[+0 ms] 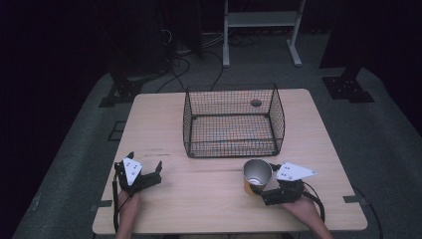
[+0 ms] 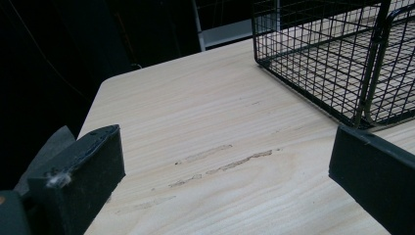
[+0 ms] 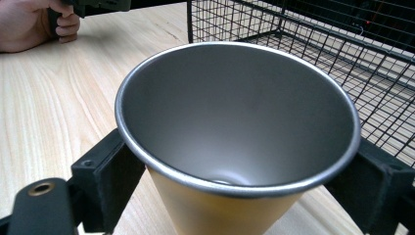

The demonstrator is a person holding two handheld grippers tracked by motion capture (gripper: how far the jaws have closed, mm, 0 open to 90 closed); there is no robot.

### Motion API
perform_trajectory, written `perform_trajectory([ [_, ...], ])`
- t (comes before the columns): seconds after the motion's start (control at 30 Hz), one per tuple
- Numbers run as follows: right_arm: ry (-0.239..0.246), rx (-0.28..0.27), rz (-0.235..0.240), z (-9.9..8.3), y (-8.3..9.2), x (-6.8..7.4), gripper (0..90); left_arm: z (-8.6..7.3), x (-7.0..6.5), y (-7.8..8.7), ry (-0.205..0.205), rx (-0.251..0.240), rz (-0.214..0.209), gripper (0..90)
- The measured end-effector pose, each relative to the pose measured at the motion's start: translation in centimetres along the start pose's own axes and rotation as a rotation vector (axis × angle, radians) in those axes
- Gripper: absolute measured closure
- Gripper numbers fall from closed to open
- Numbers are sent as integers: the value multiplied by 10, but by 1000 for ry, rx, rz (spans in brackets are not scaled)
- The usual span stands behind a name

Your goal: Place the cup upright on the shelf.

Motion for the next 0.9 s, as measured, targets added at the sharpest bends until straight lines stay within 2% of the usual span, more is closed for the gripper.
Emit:
perform_trajectory([
  [0.4, -4, 14, -11, 4, -4, -1, 133, 0, 0, 0, 1, 1, 0, 0],
  [0.6, -38, -10, 4, 9, 0, -5, 133, 0, 0, 0, 1, 0, 0, 0],
  [0.73, -47, -14, 18, 14, 4, -7, 133, 0, 0, 0, 1, 1, 0, 0],
  [0.9, -56, -45, 36, 31, 13, -9, 134, 0, 0, 0, 1, 0, 0, 0],
])
Point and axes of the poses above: each handheld gripper's, and its own axes: y roughly backward along the jaws, z roughly out of its top, x roughly to its left, the point moved 6 cm from there along -y, roughly forward along the jaws, and after that the axes turned 8 degrees about z, right-handed, at the moved point
